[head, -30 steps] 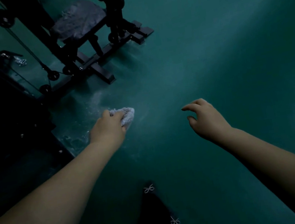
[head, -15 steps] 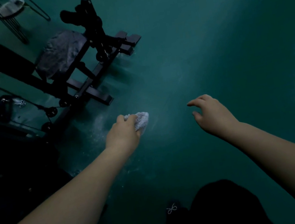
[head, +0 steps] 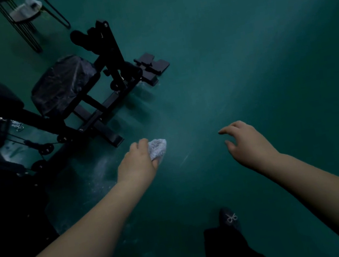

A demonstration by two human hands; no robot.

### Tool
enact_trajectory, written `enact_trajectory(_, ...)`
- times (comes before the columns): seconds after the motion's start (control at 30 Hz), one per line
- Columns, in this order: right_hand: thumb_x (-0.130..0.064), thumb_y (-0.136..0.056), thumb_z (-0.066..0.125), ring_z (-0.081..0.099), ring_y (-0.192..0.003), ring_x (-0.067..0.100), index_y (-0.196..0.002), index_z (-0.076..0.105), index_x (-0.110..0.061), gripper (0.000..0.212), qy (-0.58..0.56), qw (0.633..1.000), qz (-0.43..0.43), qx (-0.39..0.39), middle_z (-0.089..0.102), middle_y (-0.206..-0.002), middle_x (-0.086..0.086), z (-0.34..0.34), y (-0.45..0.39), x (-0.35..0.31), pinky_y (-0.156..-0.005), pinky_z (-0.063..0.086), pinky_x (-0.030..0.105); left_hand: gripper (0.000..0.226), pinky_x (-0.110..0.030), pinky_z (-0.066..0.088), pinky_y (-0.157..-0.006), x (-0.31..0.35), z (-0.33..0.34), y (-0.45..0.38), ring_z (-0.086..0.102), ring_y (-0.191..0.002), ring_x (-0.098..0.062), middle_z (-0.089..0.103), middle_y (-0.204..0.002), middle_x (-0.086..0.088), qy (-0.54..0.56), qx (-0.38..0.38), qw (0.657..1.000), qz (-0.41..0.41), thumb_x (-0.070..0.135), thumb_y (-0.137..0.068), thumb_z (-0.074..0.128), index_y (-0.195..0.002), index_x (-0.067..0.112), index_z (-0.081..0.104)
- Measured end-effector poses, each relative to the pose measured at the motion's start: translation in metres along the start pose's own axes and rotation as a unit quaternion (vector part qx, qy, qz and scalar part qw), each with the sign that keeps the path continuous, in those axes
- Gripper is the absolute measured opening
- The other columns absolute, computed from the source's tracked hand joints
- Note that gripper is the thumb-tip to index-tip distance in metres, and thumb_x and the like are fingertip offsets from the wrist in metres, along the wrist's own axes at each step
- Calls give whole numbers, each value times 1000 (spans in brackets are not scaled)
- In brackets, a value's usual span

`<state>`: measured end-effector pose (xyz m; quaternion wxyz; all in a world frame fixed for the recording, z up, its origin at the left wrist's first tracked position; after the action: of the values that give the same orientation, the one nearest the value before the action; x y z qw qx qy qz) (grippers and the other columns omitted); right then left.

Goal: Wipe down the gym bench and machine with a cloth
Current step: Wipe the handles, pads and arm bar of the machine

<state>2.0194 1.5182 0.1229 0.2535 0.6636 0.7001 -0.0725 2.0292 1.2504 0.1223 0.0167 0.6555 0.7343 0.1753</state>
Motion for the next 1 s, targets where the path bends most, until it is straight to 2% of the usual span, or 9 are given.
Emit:
enact_trajectory(0.17,-20,-92,52,47,-121,24,-126,58,-22,34,20,999,-28,-22,52,-128,3,-33,-75,12,-100,41,40,41,-36,42,-72,21,-15,-56,53,-95,-33,46,-116,-10,39,6,998,-41,34,-88,60,-120,14,44)
enact_trajectory(0.43,-21,-93,52,45,-122,23,-127,57,-23,35,20,995,-81,-57,51,-127,3,-43,-204,-15,-101,40,37,40,-36,45,-73,13,-34,-160,55,-93,-31,50,-110,-9,51,20,994,-98,42,-86,61,-113,15,49)
enact_trajectory(0.6,-21,-93,52,46,-120,23,-127,57,-23,34,42,991,-105,-73,52,-126,2,-61,-298,-29,-100,41,38,43,-35,42,-72,15,-62,-253,54,-99,-29,51,-114,-7,7,34,995,-96,47,-87,57,-118,18,46)
enact_trajectory(0.7,-22,-93,52,47,-119,23,-126,57,-24,34,61,987,-119,-83,52,-125,1,-78,-356,-38,-99,41,38,44,-36,42,-71,19,-78,-314,54,-100,-30,51,-116,-8,21,28,994,-108,46,-88,56,-119,18,44)
enact_trajectory(0.87,-22,-93,53,47,-118,23,-127,57,-24,34,76,986,-125,-76,53,-124,1,-101,-435,-43,-99,41,37,45,-33,38,-69,43,-103,-390,54,-102,-28,49,-117,-7,3,13,997,-82,46,-90,53,-125,22,43)
enact_trajectory(1.0,-23,-93,52,46,-119,22,-128,56,-25,36,86,984,-131,-81,53,-126,-1,-116,-509,-49,-97,40,34,40,-30,37,-67,60,-124,-456,53,-101,-26,49,-115,-5,-1,2,997,-79,47,-90,52,-123,25,47)
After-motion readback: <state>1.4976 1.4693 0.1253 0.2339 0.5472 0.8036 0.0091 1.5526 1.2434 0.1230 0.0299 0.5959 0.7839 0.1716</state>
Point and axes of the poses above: each hand's wrist, its own y-axis away from the middle knuckle, its own z-axis out of the palm, x = y × z, the point moved 10 cm from there along -y, towards the middle knuckle
